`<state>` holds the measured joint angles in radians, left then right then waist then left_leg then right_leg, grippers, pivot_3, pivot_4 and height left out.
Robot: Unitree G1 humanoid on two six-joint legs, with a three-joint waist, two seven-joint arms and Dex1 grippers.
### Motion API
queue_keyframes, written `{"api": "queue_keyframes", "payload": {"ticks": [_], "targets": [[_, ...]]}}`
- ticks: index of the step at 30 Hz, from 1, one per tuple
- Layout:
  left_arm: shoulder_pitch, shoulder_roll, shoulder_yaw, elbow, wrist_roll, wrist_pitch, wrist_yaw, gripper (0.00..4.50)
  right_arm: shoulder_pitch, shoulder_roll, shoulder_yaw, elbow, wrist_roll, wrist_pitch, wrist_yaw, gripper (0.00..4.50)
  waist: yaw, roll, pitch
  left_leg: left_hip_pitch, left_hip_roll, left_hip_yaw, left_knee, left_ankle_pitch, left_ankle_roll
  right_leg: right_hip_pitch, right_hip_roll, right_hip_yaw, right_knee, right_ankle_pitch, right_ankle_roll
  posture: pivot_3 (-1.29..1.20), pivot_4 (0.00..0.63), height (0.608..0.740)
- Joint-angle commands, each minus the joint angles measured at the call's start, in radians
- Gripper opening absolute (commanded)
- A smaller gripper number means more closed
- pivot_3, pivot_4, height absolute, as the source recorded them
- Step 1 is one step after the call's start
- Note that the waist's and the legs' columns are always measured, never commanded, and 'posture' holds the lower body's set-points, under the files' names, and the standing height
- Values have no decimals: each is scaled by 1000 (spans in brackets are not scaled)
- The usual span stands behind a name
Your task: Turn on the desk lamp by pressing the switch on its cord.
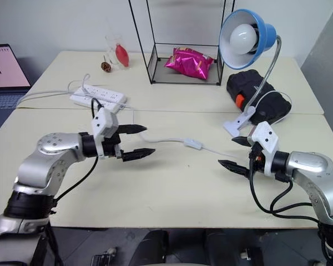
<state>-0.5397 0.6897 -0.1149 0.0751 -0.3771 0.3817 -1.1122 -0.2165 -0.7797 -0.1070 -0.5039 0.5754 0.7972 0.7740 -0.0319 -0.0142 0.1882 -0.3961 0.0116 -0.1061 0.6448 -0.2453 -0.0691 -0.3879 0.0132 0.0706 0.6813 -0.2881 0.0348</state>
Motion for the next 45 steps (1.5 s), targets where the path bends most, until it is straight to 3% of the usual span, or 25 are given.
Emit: {"api": "queue_keyframes", "payload": {"ticks": [1,9,18,36,45], "targets": [[-108,-55,-51,153,62,-75,-56,4392,-16,9,-32,-83,49,68,-61,4500,0,0,0,0,0,0,0,0,0,0,0,0,0,0,0,0,150,740],[-323,-220,-126,539,179,-225,-137,4392,25,14,-59,-174,105,150,-136,4500,1,-1,0,-3,-1,-1,0,0,0,-1,0,-1,-1,0,-1,0,150,740],[-456,-331,-145,833,278,-365,-168,4392,54,13,-108,-242,179,215,-197,4500,-3,-1,0,-3,-1,-1,0,0,0,-1,0,-1,0,0,0,0,150,740],[-593,-458,-87,1122,361,-419,-153,4392,81,-3,-143,-287,259,249,-267,4500,-2,-1,1,-3,-2,-2,0,0,0,-1,0,-1,0,-2,4,0,150,740],[-582,-453,-85,1125,394,-448,-179,2433,86,-13,-140,-281,267,240,-272,4500,-2,-1,1,-3,-2,-2,0,0,0,-1,0,-1,0,-2,4,0,150,740]]}}
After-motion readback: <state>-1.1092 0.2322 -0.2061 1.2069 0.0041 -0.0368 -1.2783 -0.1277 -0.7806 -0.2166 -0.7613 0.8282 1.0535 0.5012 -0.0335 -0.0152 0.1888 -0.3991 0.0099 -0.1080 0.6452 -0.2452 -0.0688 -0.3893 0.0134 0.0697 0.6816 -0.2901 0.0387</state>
